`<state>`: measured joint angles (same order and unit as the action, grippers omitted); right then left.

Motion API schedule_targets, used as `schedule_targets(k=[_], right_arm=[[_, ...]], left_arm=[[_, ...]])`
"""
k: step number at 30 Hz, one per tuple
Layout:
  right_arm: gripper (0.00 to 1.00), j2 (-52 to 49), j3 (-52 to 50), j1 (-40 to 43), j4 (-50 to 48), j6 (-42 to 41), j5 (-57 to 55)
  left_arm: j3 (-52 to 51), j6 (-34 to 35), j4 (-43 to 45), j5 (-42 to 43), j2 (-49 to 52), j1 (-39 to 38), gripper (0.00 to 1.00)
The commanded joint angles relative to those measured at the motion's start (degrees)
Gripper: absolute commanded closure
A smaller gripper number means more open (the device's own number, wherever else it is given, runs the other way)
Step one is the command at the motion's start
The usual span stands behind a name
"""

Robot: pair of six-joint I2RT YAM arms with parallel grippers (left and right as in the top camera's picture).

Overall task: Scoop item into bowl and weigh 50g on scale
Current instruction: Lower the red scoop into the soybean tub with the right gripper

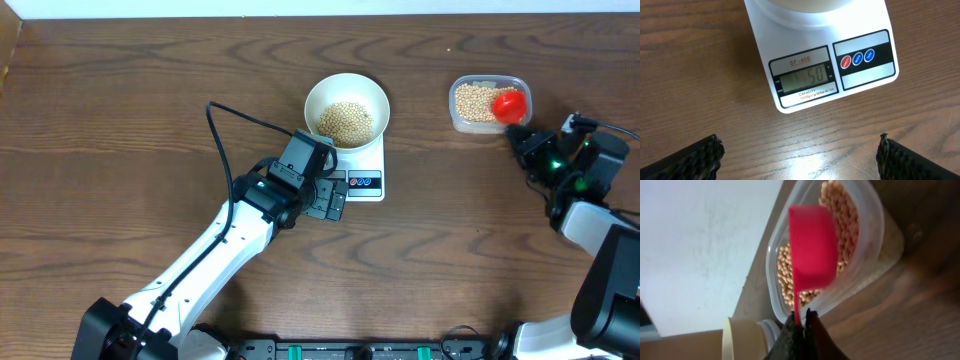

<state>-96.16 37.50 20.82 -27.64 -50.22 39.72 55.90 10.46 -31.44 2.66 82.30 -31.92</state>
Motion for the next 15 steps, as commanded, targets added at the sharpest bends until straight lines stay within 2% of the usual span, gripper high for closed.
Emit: schedule_targets(k=[1, 8, 12, 15], right_arm=[[0.89, -0.5, -0.3, -0.2, -0.3, -1.2, 2.6], [0.55, -0.4, -0.3, 0.4, -0.8, -1.2, 5.9], [0.45, 1.0, -0.3, 0.9, -0.9, -1.9, 7.0], [0.31, 3.5, -0.3, 0.9, -0.7, -1.9, 7.0]], left_arm=[[-0.4, -0.3, 0.0, -0.7, -0.4, 0.1, 0.00], [-0.4, -0.3, 0.0, -0.7, -0.4, 0.1, 0.00], [-0.4, -0.3, 0.0, -0.7, -0.4, 0.1, 0.00], [-0.4, -0.3, 0.0, -0.7, -0.4, 0.1, 0.00]])
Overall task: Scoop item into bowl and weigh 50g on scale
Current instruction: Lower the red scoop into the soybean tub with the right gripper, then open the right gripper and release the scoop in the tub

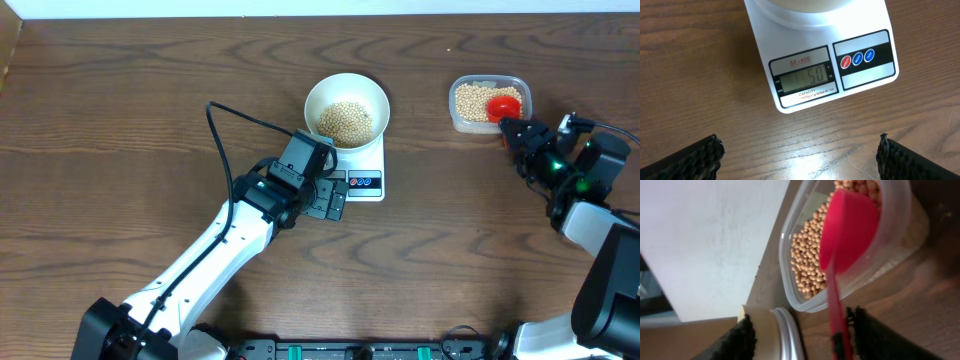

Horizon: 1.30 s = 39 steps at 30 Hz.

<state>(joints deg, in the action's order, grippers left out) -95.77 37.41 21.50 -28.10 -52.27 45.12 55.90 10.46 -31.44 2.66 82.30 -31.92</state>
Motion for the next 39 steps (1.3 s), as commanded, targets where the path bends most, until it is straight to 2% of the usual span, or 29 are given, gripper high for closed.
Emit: schedule_targets(k=[1, 4, 6, 18, 26, 31, 39], right_arm=[[0.27, 4.1, -0.3, 0.2, -0.2, 0.2, 1.5], [0.14, 7.4, -0.2, 0.3, 1.5, 0.2, 0.6], [0.12, 9.2, -0.2, 0.3, 3.5, 0.2, 0.1], [0.11, 17.9, -0.2, 0.3, 13.4, 0.7, -1.4], [0.12, 25.3, -0.2, 0.6, 18.9, 4.8, -1.9], [0.12, 30.8, 2.3, 0.6, 28.4, 13.3, 0.5], [0.10, 37.9, 15.0, 0.5, 58.9, 35.1, 0.2]], left_arm=[[-0.4, -0.3, 0.0, -0.7, -0.4, 0.1, 0.00], [-0.4, -0.3, 0.0, -0.7, -0.4, 0.1, 0.00], [-0.4, -0.3, 0.0, -0.7, -0.4, 0.1, 0.00], [-0.4, -0.3, 0.0, -0.7, -0.4, 0.1, 0.00], [-0.4, -0.3, 0.0, -0.7, -0.4, 0.1, 0.00], [-0.4, -0.3, 0.0, -0.7, -0.4, 0.1, 0.00], [-0.4, -0.3, 0.0, -0.7, -0.4, 0.1, 0.00]])
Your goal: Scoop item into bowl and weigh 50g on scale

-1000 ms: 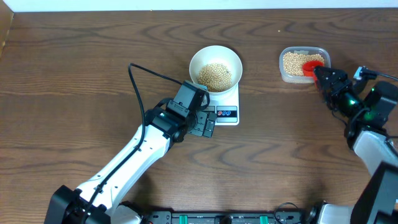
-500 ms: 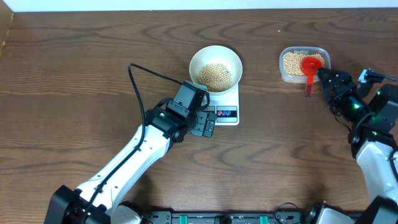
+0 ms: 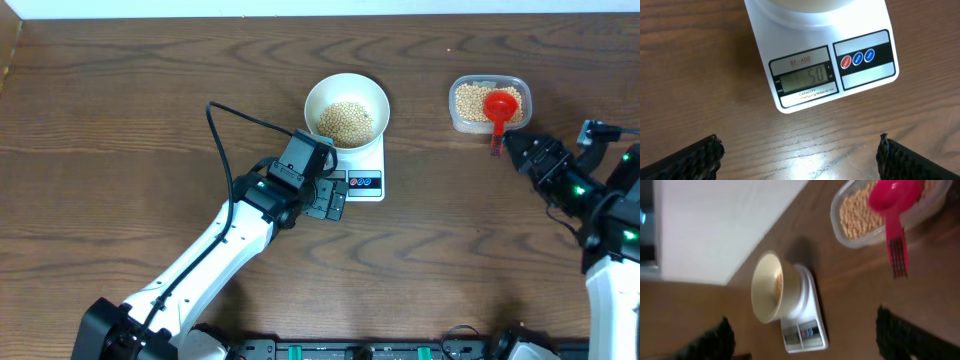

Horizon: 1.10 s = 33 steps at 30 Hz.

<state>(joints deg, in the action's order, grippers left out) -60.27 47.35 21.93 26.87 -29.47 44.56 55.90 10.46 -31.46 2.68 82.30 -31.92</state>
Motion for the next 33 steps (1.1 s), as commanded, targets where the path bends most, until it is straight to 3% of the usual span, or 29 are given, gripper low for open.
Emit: schedule_targets(k=[1, 8, 13, 18, 33], right_arm=[[0.09, 2.9, 6.8, 0.0, 7.5, 14.6, 0.5], [0.06, 4.2, 16.5, -3.2, 30.8, 29.5, -7.7], [0.01, 4.2, 17.2, -4.7, 37.7, 29.3, -10.2], [0.01, 3.8, 17.0, -4.7, 38.1, 29.9, -13.6], [0.01, 3.8, 16.8, -4.8, 35.5, 45.0, -11.6]], left_arm=[[-0.4, -0.3, 0.1, -0.7, -0.4, 0.1, 0.00], [-0.4, -0.3, 0.1, -0.7, -0.4, 0.1, 0.00], [-0.4, -0.3, 0.1, -0.7, -0.4, 0.1, 0.00], [-0.4, -0.3, 0.1, -0.7, -0.4, 0.1, 0.00], [-0.4, -0.3, 0.1, -0.7, -0.4, 0.1, 0.00]])
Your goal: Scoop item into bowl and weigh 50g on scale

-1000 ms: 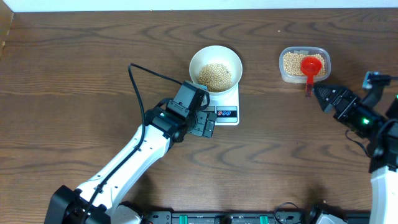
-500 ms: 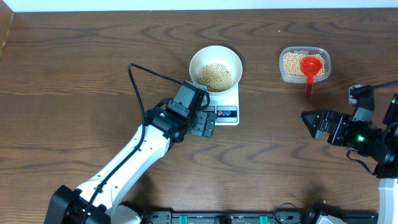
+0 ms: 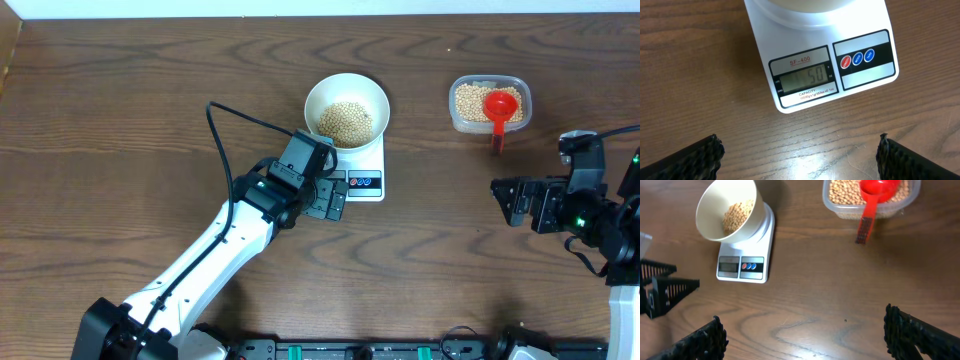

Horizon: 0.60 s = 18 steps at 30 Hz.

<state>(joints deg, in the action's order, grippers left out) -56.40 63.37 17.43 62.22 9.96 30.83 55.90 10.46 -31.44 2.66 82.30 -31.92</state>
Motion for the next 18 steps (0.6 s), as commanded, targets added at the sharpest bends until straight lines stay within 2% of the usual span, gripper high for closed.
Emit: schedule_targets(k=[1, 4, 8, 14, 18], right_arm=[[0.01, 0.0, 0.2, -0.3, -0.3, 6.8, 2.2], [0.01, 1.9, -2.3, -1.3, -3.5, 8.3, 1.4], [0.01, 8.6, -11.5, -8.1, -16.4, 7.3, -5.7], [0.01, 21.9, -28.3, -15.4, -34.6, -6.3, -19.2], [0.01, 30.9, -37.9, -14.8, -44.8, -8.0, -19.9]], left_arm=[[-0.4, -0.3, 0.0, -0.7, -0.4, 0.1, 0.00], [-0.4, -0.3, 0.0, -0.7, -0.4, 0.1, 0.00], [-0.4, -0.3, 0.0, -0.7, -0.4, 0.1, 0.00], [-0.4, -0.3, 0.0, -0.7, -0.4, 0.1, 0.00], [-0.4, -0.3, 0.0, -0.7, -0.4, 0.1, 0.00]])
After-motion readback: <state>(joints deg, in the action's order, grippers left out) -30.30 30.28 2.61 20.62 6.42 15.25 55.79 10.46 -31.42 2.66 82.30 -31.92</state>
